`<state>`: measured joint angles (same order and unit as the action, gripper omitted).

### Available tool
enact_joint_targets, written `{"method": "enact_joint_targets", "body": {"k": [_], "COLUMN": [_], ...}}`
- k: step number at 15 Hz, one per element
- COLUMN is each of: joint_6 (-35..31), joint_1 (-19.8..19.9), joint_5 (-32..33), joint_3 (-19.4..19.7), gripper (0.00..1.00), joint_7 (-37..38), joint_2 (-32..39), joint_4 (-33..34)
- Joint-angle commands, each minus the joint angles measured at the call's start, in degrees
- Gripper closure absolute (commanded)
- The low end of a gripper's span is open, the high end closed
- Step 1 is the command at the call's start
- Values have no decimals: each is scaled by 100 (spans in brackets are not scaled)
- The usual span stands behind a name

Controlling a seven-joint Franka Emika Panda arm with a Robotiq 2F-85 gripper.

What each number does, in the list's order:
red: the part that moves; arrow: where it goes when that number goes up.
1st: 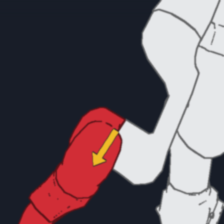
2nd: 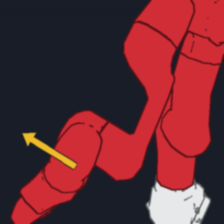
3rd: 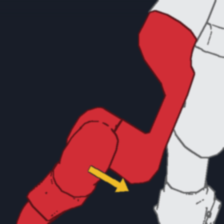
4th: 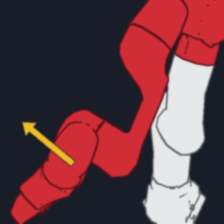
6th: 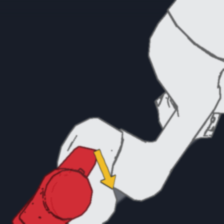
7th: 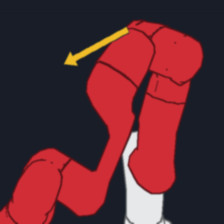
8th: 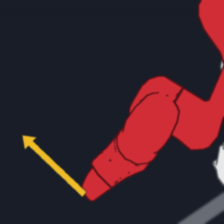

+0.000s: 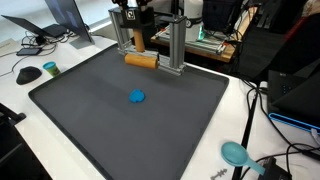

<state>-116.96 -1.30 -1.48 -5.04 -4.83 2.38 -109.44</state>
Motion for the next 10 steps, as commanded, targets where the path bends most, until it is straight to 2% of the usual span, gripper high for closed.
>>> {"method": "enact_joint_targets", "body": {"k": [1, 5, 9, 10], "joint_6": [297, 278, 173, 206], "joint_1": [-150, -263, -400, -343], "joint_5": [184, 278, 702, 415], "joint_3": [51, 26, 26, 41], "gripper": [78, 78, 78, 78], "joint_7": [1314, 2802, 4321, 3657], "joint_2": [-37, 6, 140, 127], "joint_4": [51, 29, 12, 12]}}
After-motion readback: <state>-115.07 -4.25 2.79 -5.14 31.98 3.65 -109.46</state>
